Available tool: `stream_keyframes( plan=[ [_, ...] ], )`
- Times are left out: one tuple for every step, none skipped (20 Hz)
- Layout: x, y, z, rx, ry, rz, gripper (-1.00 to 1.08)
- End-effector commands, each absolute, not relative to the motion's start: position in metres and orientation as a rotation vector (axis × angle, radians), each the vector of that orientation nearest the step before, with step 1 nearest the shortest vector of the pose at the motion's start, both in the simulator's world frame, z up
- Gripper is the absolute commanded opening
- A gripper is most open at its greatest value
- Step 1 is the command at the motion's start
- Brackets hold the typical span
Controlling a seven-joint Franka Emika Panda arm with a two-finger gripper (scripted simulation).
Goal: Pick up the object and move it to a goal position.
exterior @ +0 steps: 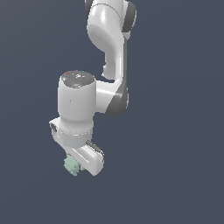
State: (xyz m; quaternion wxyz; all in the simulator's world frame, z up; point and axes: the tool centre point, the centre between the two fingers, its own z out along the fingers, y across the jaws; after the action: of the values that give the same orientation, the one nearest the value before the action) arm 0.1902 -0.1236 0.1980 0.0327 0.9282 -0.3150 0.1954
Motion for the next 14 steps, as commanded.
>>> stream_keyframes(
  plan=[
    [0.195,-0.130,0.213,2.811,-1.053,0.649,-1.00],
    [0.196,-0.132,0.219,2.792,-1.084,0.667,-1.00],
    [0.198,-0.135,0.225,2.774,-1.116,0.685,-1.00],
    [0.199,-0.138,0.231,2.754,-1.146,0.703,-1.00],
    [0.200,-0.140,0.237,2.734,-1.177,0.720,-1.00],
    [0.201,-0.143,0.243,2.714,-1.207,0.737,-1.00],
    [0.201,-0.145,0.248,2.694,-1.237,0.754,-1.00],
    [0.202,-0.148,0.254,2.673,-1.266,0.771,-1.00],
    [0.202,-0.151,0.260,2.652,-1.295,0.787,-1.00],
    [0.203,-0.153,0.266,2.631,-1.324,0.803,-1.00],
    [0.203,-0.156,0.272,2.609,-1.352,0.819,-1.00],
    [0.203,-0.158,0.277,2.587,-1.380,0.835,-1.00],
    [0.203,-0.161,0.283,2.565,-1.408,0.850,-1.00],
    [0.203,-0.163,0.289,2.542,-1.435,0.866,-1.00]
  ],
)
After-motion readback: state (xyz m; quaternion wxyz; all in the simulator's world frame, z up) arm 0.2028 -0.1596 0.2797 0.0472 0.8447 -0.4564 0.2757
